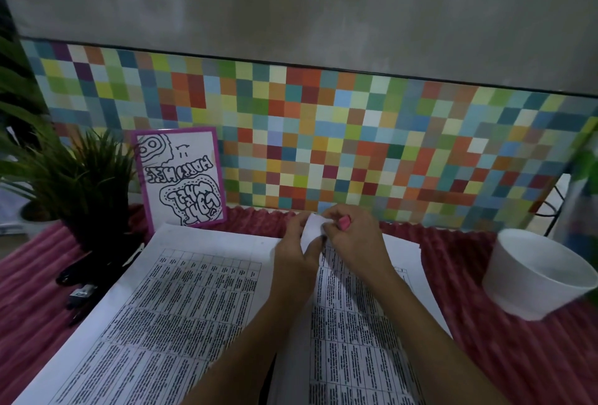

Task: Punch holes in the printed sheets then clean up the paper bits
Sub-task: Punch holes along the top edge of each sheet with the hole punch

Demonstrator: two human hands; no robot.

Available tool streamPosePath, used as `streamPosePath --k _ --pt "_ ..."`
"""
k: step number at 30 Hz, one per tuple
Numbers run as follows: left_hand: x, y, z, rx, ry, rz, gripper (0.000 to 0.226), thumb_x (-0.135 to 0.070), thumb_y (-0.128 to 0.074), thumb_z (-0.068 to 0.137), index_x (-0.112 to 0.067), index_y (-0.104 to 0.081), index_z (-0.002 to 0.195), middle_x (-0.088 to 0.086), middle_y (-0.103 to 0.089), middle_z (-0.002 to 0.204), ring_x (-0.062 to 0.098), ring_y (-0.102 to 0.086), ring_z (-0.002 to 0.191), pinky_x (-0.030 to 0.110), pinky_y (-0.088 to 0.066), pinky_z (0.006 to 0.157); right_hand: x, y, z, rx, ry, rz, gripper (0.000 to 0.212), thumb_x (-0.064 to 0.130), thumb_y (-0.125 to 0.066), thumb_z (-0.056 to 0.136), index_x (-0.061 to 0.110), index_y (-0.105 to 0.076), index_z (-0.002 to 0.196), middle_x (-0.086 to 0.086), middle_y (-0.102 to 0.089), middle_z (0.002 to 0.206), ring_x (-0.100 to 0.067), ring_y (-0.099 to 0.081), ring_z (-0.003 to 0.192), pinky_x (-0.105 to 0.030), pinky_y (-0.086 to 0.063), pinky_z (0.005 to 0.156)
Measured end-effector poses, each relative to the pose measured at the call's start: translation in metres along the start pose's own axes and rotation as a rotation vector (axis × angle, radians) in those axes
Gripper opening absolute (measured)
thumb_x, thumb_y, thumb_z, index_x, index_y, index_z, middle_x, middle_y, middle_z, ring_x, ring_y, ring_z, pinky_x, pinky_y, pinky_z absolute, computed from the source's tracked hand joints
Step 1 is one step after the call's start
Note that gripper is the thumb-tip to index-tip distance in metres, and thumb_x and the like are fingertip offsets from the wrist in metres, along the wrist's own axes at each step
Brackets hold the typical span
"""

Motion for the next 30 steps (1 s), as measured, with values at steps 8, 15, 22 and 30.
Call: streamPosePath --k 8,15,22,30 --pt "-0.005 0.004 -0.001 -0.045 0.017 -0.053 0.044 -0.015 -0.066 0.092 -0.015 -0.056 0.134 -0.002 -0.065 0.124 0.012 -0.059 0.114 0.038 -0.049 0.099 -0.004 -0.003 0.000 -0.007 -0.048 -0.007 0.025 0.028 -0.064 0.082 0.026 -0.073 0.105 0.003 -0.065 0.106 -0.018 -0.060 0.094 -0.041 -0.053 0.081" --pt "-0.007 0.004 -0.002 -0.047 -0.010 -0.048 0.054 -0.021 -0.067 0.089 -0.019 -0.051 0.140 0.002 -0.063 0.131 0.015 -0.058 0.121 0.036 -0.047 0.104 0.001 0.005 -0.002 -0.029 -0.033 0.074 0.012 0.018 -0.069 0.080 0.024 -0.069 0.090 0.003 -0.058 0.102 -0.019 -0.057 0.097 -0.042 -0.050 0.085" --pt "-0.006 0.007 -0.003 -0.086 -0.044 0.024 0.030 -0.013 -0.069 0.089 -0.020 -0.067 0.118 -0.012 -0.069 0.111 -0.012 -0.059 0.100 0.012 -0.045 0.087 0.006 0.010 -0.003 -0.027 -0.039 0.104 0.024 0.015 -0.075 0.072 0.028 -0.059 0.060 0.006 -0.055 0.086 -0.020 -0.057 0.088 -0.043 -0.051 0.080" --pt "-0.017 0.006 -0.004 -0.090 -0.175 0.215 0.031 -0.020 -0.057 0.096 -0.006 -0.064 0.124 0.000 -0.061 0.121 0.004 -0.050 0.112 0.010 -0.033 0.096 0.008 0.009 0.001 0.051 -0.010 0.163 0.019 0.009 -0.070 0.078 0.021 -0.061 0.066 0.003 -0.061 0.067 -0.014 -0.054 0.066 -0.041 -0.051 0.068"
Point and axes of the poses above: each hand's wrist, its own z-axis towards the middle knuckle, its own y-axis out of the back of the hand, x = y × z, the point moved 7 cm from there along z, towards the middle knuckle
